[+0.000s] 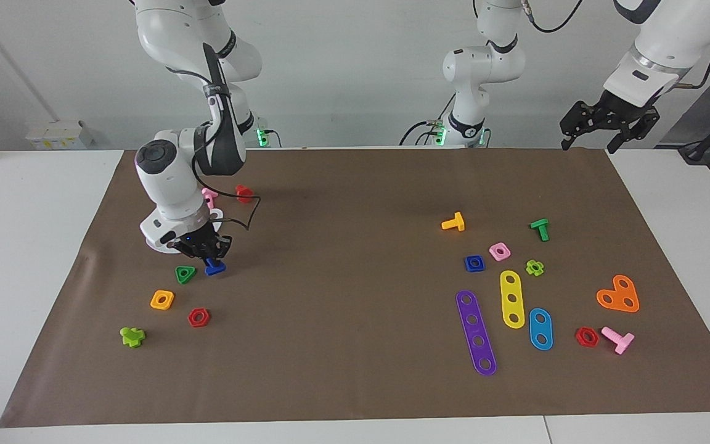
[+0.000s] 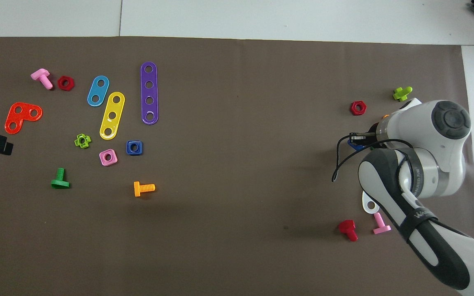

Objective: Unscrew and place screws in storage area

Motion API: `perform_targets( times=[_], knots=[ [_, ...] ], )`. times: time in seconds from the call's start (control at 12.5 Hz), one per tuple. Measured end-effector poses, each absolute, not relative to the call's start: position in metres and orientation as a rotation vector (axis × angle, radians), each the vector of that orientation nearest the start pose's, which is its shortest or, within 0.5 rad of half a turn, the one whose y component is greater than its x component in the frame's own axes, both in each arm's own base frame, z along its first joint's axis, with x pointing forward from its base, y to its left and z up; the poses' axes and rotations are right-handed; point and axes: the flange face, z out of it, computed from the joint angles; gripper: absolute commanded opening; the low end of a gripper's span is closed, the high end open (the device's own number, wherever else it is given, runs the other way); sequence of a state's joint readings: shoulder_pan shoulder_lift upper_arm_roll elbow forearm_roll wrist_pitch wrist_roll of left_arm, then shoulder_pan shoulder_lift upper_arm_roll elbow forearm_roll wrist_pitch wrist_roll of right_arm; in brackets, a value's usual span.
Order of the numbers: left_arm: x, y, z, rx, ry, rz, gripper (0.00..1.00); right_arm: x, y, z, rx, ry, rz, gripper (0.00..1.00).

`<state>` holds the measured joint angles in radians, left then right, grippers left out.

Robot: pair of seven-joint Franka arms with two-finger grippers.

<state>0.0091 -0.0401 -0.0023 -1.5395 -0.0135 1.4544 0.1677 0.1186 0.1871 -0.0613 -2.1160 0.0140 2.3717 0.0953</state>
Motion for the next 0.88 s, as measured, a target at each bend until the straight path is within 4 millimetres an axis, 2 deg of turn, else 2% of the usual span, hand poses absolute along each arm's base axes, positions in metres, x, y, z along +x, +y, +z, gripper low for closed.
perform_targets(
  times=[0.48,0.56,0.72,0.88],
  knots=[
    [0.53,0.002,0.651,-3.148,0.256,0.069,1.0,0.566,0.024,0.318,-3.136,0.079,-0.111,0.0],
    [0.53,0.002,0.651,-3.148,0.256,0.069,1.0,0.565,0.024,0.316,-3.136,0.08,-0.106,0.17],
    [0.53,0.002,0.651,-3.148,0.256,0.069,1.0,0.564,0.024,0.314,-3.137,0.08,-0.102,0.99],
    [0.53,0.002,0.651,-3.148,0.256,0.069,1.0,0.564,0.024,0.314,-3.136,0.08,-0.106,1.0]
  ],
)
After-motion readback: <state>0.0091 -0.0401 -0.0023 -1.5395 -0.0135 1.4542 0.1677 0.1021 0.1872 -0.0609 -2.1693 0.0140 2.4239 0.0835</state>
